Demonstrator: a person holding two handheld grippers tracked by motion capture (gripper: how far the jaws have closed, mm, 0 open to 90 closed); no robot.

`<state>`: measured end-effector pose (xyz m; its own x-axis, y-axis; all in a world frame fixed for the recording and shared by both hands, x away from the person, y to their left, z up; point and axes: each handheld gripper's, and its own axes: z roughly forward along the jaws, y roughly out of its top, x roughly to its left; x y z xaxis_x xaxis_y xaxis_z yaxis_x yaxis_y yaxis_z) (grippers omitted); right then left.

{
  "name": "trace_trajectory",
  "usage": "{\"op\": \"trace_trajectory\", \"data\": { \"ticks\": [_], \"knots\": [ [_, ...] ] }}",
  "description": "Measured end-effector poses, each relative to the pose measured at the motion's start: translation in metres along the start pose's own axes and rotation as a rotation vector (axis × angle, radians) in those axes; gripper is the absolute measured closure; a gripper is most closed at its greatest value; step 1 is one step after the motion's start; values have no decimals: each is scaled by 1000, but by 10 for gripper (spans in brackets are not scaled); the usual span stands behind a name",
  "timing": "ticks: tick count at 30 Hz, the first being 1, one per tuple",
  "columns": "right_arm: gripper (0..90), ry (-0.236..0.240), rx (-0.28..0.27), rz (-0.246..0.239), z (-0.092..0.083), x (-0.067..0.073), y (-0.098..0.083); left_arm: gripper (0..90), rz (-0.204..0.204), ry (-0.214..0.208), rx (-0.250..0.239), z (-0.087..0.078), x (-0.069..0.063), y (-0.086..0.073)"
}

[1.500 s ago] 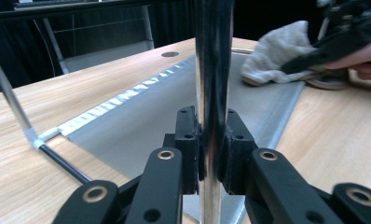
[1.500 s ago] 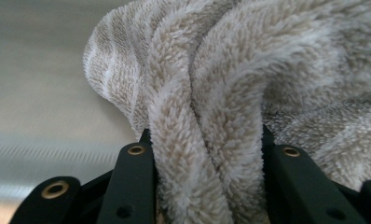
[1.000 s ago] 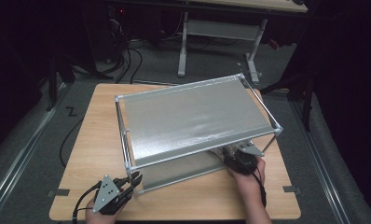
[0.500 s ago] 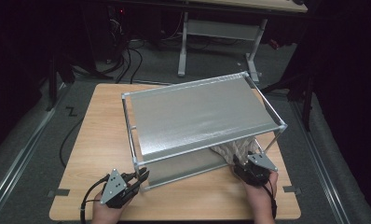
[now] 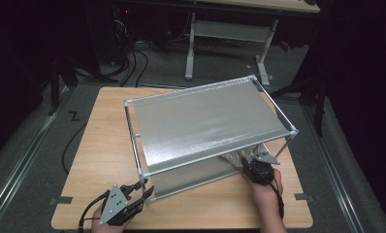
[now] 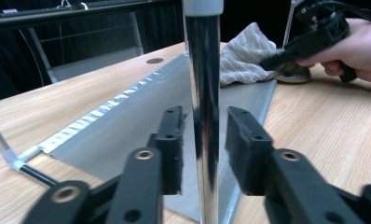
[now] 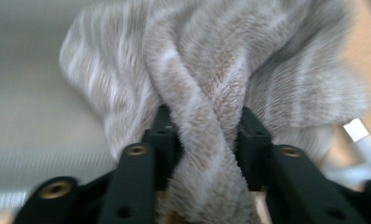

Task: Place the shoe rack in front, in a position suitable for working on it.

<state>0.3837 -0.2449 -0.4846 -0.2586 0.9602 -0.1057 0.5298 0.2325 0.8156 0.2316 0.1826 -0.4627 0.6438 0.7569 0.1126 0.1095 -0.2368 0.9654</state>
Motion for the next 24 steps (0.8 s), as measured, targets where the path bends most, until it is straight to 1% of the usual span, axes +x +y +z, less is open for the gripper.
{"op": "trace_trajectory", "data": {
  "ticks": [1,2,3,4,6,7,8,9,12,15,18,20,24],
  "knots": [
    [677,-29,-38,6,-4,-1,4,637,6,3,6,-1,0,-1],
    [677,-59,-57,-2,-5,-2,7,638,0,5,10,-2,0,-2],
    [676,-99,-73,-10,-5,-3,8,642,0,6,14,-3,1,-3],
    [673,-118,-66,-6,-2,-5,8,651,-1,6,13,-5,1,-3],
    [663,-120,-27,13,6,-11,6,670,2,6,13,-7,1,-4],
    [657,-124,-20,18,9,-14,5,683,3,7,12,-8,1,-4],
    [648,-120,-7,31,13,-16,4,698,5,8,14,-9,1,-4],
    [634,-106,5,43,17,-18,2,709,3,6,14,-10,1,-4],
    [616,-105,27,42,24,-18,1,744,10,2,15,-11,1,-4],
    [611,-86,37,31,29,-16,0,776,27,8,21,-11,-1,-4],
    [609,-77,44,35,30,-17,1,782,23,7,22,-12,-1,-4],
    [607,-67,63,46,31,-17,1,782,25,7,23,-12,-2,-4],
    [608,-58,82,43,32,-17,1,783,20,3,22,-12,-3,-4]
  ]
}}
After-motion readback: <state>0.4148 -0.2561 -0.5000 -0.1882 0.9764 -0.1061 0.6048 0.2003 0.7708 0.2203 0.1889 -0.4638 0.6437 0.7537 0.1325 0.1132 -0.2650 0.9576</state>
